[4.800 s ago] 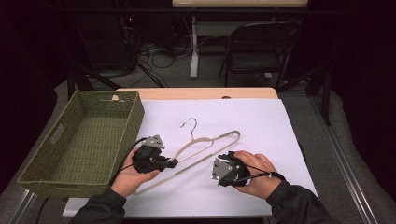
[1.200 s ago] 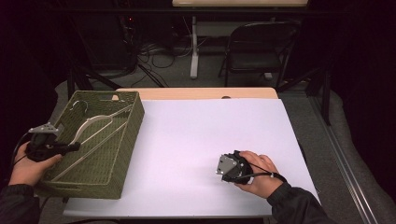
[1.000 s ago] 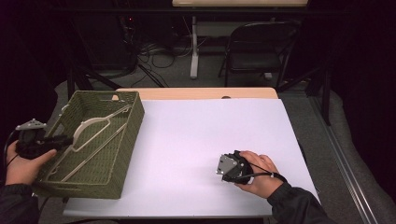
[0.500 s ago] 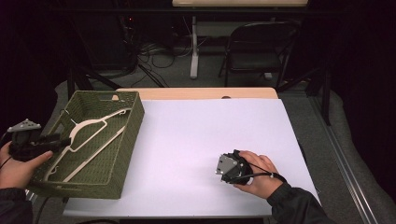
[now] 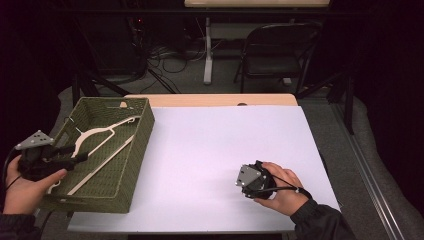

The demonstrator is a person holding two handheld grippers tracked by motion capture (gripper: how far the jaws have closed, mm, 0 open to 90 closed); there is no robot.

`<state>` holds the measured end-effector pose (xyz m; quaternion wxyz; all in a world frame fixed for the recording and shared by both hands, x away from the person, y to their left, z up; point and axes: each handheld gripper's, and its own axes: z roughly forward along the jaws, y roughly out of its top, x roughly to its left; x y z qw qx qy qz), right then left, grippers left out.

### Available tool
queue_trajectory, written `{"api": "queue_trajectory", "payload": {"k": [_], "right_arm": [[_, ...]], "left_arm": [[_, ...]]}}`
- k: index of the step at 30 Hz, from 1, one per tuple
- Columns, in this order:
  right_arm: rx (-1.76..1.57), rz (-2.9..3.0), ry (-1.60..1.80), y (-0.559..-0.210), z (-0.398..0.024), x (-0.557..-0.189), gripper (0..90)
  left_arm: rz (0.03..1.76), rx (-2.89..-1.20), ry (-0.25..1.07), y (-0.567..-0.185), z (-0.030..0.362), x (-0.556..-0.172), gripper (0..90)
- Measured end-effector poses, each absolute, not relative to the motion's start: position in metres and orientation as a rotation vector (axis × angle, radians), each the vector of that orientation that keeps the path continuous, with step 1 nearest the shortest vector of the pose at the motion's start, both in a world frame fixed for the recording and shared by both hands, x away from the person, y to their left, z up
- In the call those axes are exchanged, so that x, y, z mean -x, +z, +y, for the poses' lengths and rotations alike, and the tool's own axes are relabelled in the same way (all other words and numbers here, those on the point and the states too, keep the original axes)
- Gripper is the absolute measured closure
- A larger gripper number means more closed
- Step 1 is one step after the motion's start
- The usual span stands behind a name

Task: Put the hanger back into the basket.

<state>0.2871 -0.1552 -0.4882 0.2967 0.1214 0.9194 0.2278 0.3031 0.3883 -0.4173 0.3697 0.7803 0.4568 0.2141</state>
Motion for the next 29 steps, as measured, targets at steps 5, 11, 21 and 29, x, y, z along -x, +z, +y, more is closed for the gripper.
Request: {"api": "queue_trajectory", "payload": {"k": [5, 11, 21, 29], "right_arm": [[-0.374, 2.469, 0.607, -0.488, -0.164, -0.285, 44.1], [-0.515, 2.444, 0.696, -0.490, -0.182, -0.278, 43.7], [-0.713, 2.406, 0.734, -0.502, -0.211, -0.266, 43.3], [-0.851, 2.352, 0.838, -0.511, -0.222, -0.260, 43.4]], "left_arm": [[1.121, -1.998, 0.517, -0.416, 0.360, -0.294, 42.4], [1.012, -1.984, 0.463, -0.419, 0.320, -0.286, 40.0], [0.907, -2.026, 0.459, -0.431, 0.269, -0.269, 40.2], [0.843, -2.039, 0.357, -0.456, 0.231, -0.260, 40.3]]}}
